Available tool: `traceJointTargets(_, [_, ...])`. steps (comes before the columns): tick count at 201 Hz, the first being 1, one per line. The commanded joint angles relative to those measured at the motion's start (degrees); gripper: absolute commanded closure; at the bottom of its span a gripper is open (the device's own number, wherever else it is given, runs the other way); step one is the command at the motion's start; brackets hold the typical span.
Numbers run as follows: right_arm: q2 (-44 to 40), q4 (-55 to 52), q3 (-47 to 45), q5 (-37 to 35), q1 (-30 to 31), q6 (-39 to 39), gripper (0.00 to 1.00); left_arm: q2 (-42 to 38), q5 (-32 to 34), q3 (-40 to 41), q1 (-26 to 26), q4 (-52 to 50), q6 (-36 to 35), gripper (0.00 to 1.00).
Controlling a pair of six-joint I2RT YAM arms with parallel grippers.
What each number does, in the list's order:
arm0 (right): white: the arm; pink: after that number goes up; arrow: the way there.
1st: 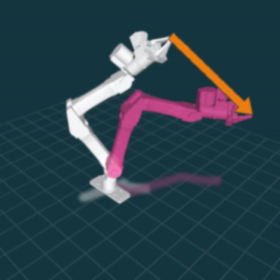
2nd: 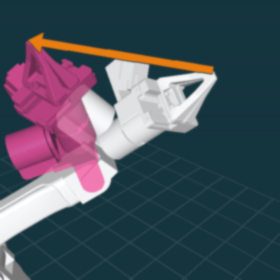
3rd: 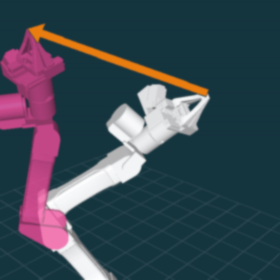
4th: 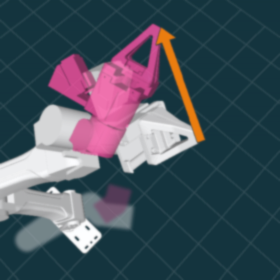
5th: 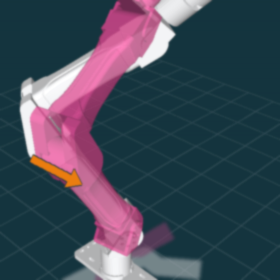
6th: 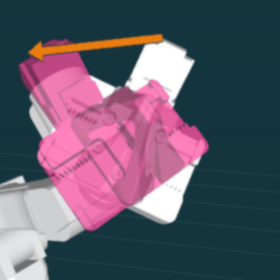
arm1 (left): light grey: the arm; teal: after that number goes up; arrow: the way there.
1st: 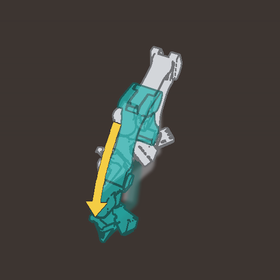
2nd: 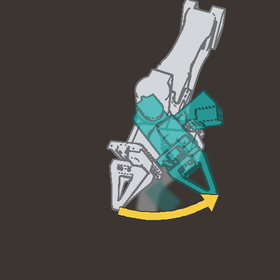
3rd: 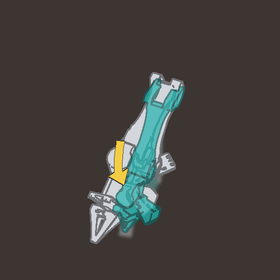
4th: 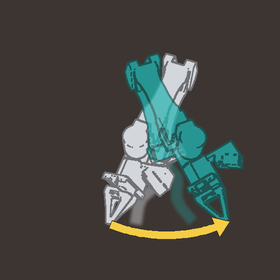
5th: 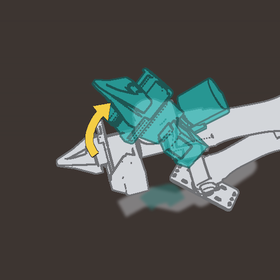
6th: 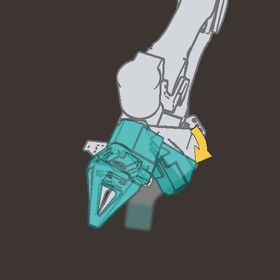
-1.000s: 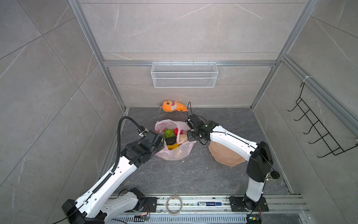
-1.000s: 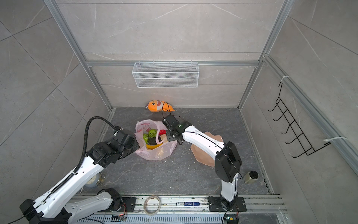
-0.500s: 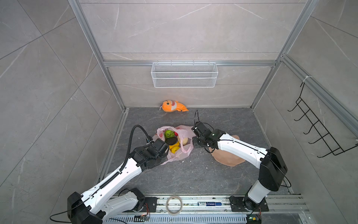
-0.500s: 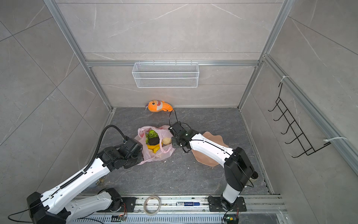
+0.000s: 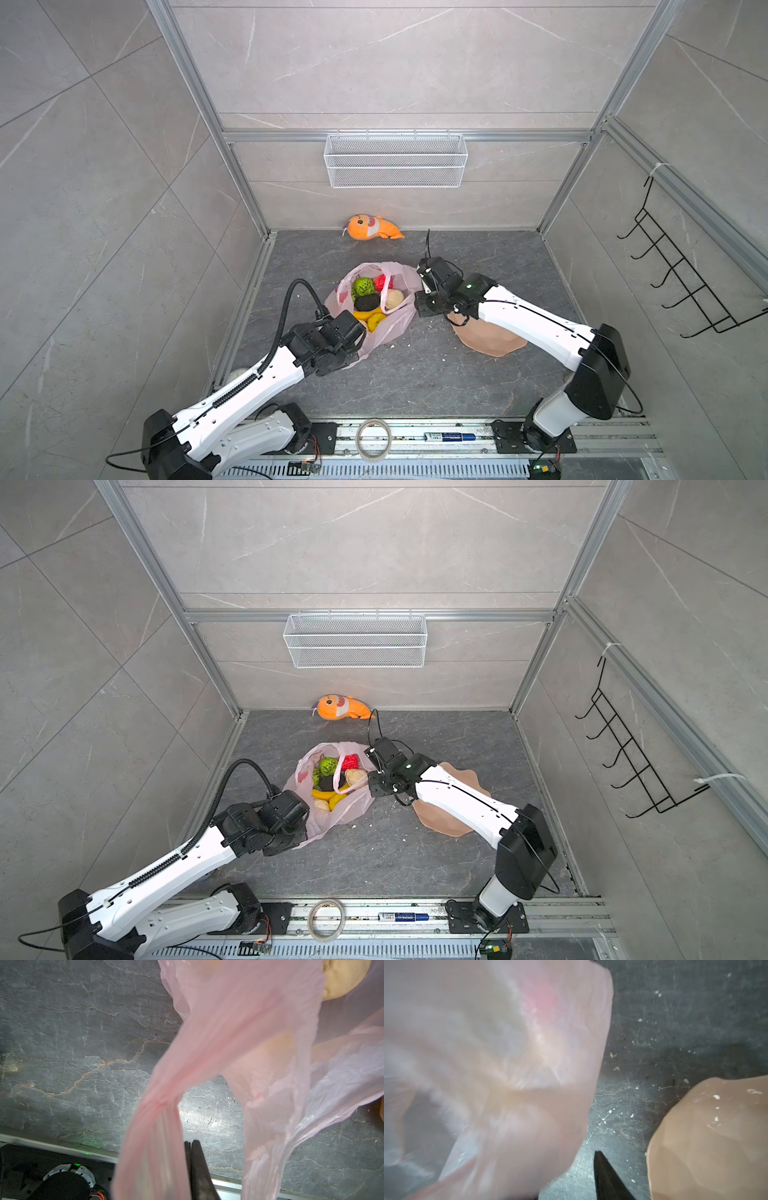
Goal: Take fruits out of the plastic bag
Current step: Rotate the plastic bag at the center of the table.
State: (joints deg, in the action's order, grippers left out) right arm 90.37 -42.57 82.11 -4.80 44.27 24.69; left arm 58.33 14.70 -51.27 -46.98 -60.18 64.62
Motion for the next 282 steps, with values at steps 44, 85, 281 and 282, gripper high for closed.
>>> traceJointTargets(44, [-1.2, -19.6, 23.1, 8.1, 3.4, -9.6, 0.76, 1.1, 2.5, 4.8, -0.6, 11.4, 2.8, 1.0])
traceJointTargets(85, [6.4, -11.1, 23.9, 14.5, 9.3, -4.8, 0.86, 0.1, 2.7, 7.6, -1.0, 14.8, 4.7, 1.0])
traceJointTargets(281, [19.9, 6.7, 0.7, 3.2, 7.4, 2.8, 0.95, -1.0, 1.1, 9.2, -1.9, 18.0, 5.0, 1.0])
traceJointTargets(282, [19.8, 6.7, 0.6, 3.1, 7.4, 2.9, 0.95, -1.0, 1.1, 9.2, -1.9, 18.1, 5.0, 1.0])
